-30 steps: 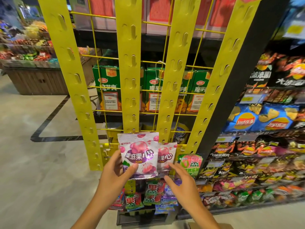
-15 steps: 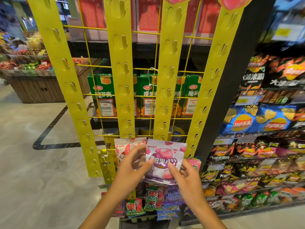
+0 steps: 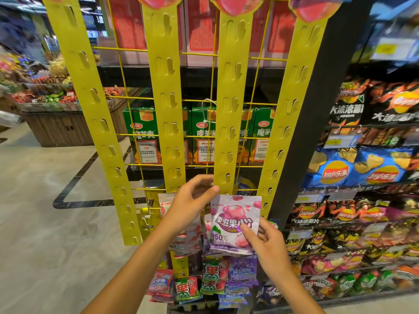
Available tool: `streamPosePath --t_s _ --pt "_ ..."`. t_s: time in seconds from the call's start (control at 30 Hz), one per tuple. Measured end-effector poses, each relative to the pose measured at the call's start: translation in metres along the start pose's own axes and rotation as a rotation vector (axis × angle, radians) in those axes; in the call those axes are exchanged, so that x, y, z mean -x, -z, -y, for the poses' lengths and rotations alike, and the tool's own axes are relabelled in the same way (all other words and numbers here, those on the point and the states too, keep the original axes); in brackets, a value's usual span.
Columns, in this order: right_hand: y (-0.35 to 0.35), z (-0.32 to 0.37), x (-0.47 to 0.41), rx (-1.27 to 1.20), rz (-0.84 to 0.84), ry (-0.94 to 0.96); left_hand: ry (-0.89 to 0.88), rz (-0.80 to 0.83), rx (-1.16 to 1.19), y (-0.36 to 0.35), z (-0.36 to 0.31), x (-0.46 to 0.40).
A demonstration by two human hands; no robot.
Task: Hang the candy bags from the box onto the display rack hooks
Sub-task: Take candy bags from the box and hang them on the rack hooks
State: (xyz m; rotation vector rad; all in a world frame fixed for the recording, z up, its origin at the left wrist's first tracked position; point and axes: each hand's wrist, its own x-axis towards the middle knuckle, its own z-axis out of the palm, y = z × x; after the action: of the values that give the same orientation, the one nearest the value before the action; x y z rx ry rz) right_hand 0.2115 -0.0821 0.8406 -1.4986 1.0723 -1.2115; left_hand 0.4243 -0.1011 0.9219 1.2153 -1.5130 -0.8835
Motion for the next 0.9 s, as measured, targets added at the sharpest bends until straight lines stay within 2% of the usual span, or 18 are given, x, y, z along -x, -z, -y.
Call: streamPosePath --t_s 0.2,0.33,0.47,0.6,0.9 --pt "-0.001 0.011 -0.009 -0.026 0.037 -0.031 0.052 0.120 0.017 -0.011 0.004 0.007" --pt "-0.004 0.012 -0.013 -0.074 0.031 -0.066 0.025 0.047 -0.063 -0.016 0.013 0.010" --pt "-0.004 0.004 -0.012 -0.041 0.020 -0.105 0.050 0.037 -0.018 -0.016 0.022 0.009" --pt "-0.005 -0.003 -0.009 -0.019 0.032 -0.131 0.057 -0.041 -0.061 -0.017 0.032 0.009" --pt "-0.002 -0.015 0.004 -0.055 0.045 -0.189 0.044 -0.047 -0.146 -0.021 0.046 0.017"
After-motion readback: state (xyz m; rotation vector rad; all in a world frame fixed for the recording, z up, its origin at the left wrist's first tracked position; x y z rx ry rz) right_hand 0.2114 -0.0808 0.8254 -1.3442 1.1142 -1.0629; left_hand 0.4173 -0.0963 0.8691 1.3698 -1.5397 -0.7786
